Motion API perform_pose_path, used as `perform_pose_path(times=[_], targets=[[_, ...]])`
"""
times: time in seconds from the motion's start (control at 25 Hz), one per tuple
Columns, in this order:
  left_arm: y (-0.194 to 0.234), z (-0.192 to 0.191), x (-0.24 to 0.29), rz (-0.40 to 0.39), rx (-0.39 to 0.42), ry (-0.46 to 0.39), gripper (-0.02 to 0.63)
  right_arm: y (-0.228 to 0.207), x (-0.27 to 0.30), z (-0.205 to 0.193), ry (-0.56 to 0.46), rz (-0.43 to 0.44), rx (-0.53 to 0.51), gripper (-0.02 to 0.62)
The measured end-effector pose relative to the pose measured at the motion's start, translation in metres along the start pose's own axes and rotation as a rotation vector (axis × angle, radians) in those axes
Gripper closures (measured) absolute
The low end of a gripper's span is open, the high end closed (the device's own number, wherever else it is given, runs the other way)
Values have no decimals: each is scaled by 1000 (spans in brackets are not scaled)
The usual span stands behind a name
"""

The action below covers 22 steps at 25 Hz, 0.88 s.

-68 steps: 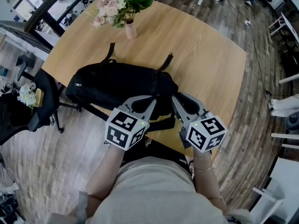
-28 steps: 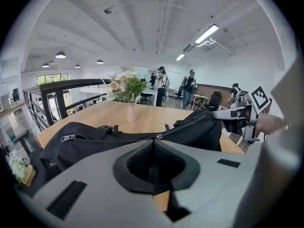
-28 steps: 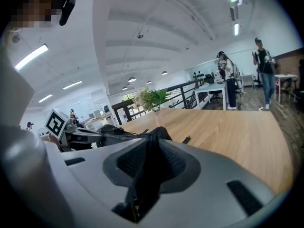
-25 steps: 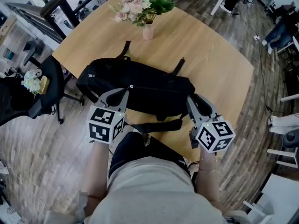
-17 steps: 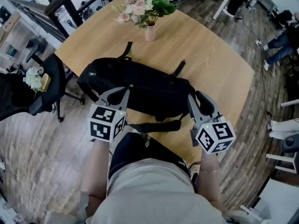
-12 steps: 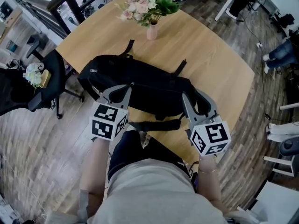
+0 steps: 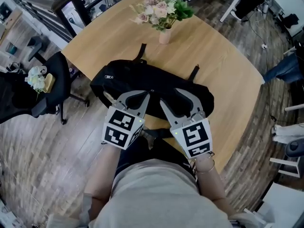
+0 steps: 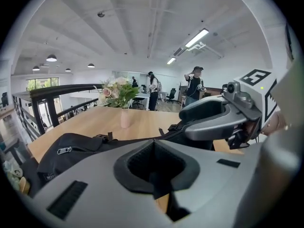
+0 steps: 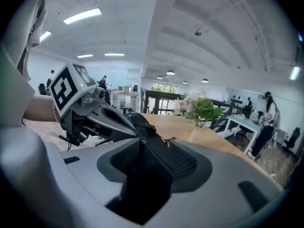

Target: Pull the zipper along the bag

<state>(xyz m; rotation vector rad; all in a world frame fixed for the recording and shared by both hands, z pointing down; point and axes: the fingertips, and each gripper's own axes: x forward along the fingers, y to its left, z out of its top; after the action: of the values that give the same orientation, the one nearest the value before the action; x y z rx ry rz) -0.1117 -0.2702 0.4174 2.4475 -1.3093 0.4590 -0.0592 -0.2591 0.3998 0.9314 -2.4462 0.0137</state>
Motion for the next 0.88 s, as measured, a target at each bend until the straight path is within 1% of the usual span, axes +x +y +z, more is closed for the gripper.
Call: perform_pose_path(times=[0.2,0.24,0.28,0.36,0.44,0.52,0.56,0.6,0.68,0.76,0.88], targets=[[2,-4,1,-79,18,18,588,12,30,-9,162,38,-171,367],[2,-4,1,-88,20,19,588,14,34,-12,188,47,-193,340],[3,-5,1,-96,21,19,588,16,38,-15,212,57,-209,331],[2,-6,1,-113,24,18,589,20,42,-24,262,78,-233,336],[2,-6,1,-127,34,21,589,21,45,-33,305,79,-261,369],[2,-7,1,-136,43,27,589,20,48,-38,328,62,-292,392],[2,-7,2,-138,47,29,589,19,49,-39,335,50,-307,419],[2,-6,2,-140,50,30,589,18,49,-39,337,37,-321,471],[3,-4,4,-142,57,28,589,15,48,-37,325,10,-334,544],[4,-1,5,-140,62,26,589,12,47,-34,301,-14,-326,561],[6,1,6,-143,49,22,588,10,45,-31,273,-25,-300,565]])
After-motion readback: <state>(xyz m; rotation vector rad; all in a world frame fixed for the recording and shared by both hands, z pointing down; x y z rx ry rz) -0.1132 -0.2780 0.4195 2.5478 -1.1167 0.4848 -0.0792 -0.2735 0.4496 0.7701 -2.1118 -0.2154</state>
